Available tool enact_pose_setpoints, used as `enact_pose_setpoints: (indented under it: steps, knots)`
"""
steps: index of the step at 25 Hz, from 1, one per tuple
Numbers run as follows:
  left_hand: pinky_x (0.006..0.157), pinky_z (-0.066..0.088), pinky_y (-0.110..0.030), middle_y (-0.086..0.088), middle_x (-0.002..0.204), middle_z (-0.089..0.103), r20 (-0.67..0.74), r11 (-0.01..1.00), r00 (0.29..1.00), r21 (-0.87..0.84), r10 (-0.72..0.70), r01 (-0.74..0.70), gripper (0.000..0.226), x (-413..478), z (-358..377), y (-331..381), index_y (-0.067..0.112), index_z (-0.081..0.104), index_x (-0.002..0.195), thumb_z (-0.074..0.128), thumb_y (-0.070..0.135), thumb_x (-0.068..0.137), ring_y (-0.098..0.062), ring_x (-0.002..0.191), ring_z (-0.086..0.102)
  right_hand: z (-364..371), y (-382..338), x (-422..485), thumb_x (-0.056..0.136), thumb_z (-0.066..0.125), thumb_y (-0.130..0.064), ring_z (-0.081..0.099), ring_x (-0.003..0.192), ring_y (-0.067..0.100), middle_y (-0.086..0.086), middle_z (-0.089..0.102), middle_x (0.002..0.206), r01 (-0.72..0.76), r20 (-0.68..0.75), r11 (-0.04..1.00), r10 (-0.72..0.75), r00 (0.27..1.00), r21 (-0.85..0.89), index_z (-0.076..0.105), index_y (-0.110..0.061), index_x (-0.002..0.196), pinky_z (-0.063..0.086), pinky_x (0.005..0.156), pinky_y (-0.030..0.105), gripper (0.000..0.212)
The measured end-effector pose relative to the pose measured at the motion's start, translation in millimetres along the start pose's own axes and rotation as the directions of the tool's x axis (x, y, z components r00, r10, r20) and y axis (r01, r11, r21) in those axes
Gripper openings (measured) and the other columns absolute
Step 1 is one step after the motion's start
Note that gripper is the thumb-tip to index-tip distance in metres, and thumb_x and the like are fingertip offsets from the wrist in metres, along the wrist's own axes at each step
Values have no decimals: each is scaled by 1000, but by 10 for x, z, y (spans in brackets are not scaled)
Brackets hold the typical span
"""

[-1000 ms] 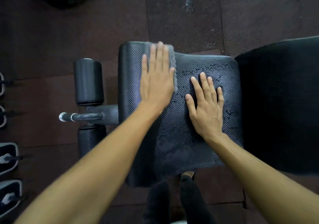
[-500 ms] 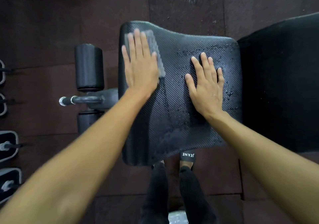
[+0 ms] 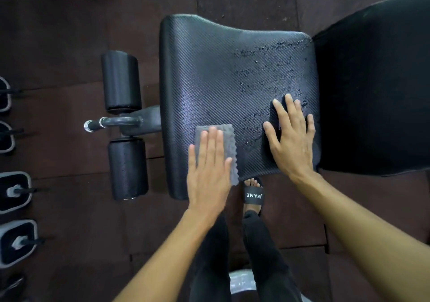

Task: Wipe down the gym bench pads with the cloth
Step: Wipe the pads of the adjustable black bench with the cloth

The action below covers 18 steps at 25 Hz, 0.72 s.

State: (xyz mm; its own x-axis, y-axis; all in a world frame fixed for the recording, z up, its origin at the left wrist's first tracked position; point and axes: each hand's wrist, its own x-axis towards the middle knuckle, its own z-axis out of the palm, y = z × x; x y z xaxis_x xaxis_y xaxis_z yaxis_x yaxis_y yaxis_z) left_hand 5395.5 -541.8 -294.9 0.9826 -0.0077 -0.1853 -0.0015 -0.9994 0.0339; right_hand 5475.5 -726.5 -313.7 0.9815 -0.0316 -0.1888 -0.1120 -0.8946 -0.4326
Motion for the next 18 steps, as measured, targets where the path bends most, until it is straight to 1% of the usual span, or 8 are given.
enact_pose_setpoints:
  steps: [3,5,7,9,13,15,16,18]
  knots:
    - [123,10,-46,-12,165,9,-44,981,980,5,-192,193,58,340,-14,-220,6,10,157,24,32,106,-26,152,7,19,45,-10,103,40,-46,6,153,15,-5,14,166,2,14,1000,-2,1000,-2,28,-30,155,0,123,45,56]
    - [124,8,-46,-11,165,8,-71,971,969,-62,-237,233,58,702,-57,-216,7,9,157,23,32,107,-26,153,6,31,44,-6,103,39,-47,6,153,15,-5,13,166,2,10,1000,-2,1000,1,27,-31,155,-1,123,44,56]
    - [124,6,-46,-10,165,7,-78,971,972,-112,-222,212,58,936,-77,-67,7,9,157,21,32,106,-26,153,5,30,46,6,103,38,-47,6,153,14,-6,13,166,0,9,1000,0,1000,2,27,-31,155,-1,123,44,56]
    - [124,7,-45,-10,165,7,-87,974,977,-134,-195,182,58,930,-56,79,7,9,157,19,33,106,-24,153,5,32,58,8,103,37,-48,5,153,14,-6,13,166,0,20,1000,0,1000,2,26,-32,155,-1,123,44,56]
    - [124,12,-46,-10,165,7,-57,999,998,-48,-23,20,57,258,28,88,7,9,157,18,33,107,-23,153,5,12,47,2,103,38,-47,4,153,14,-6,12,166,-1,28,1000,1,1000,18,26,-31,155,0,123,44,56]
    - [124,13,-46,-9,165,8,-36,999,999,-18,-33,33,57,-76,50,-54,7,10,157,21,33,107,-23,153,6,-2,38,9,103,39,-47,4,153,14,-6,12,166,-3,36,999,2,999,39,27,-31,155,0,123,44,56]
    - [123,12,-46,-9,165,8,-27,997,997,-26,-67,66,58,-152,58,-129,7,11,157,22,34,107,-23,153,6,-15,44,11,103,39,-47,4,153,13,-7,12,166,-3,41,999,1,999,48,28,-31,155,0,124,44,56]
    - [124,9,-46,-10,165,8,-27,987,987,-36,-159,158,59,-36,49,-234,8,10,157,21,34,106,-23,153,5,-36,64,22,102,41,-47,4,153,12,-7,13,166,0,47,998,-3,999,57,28,-32,154,0,124,43,55]
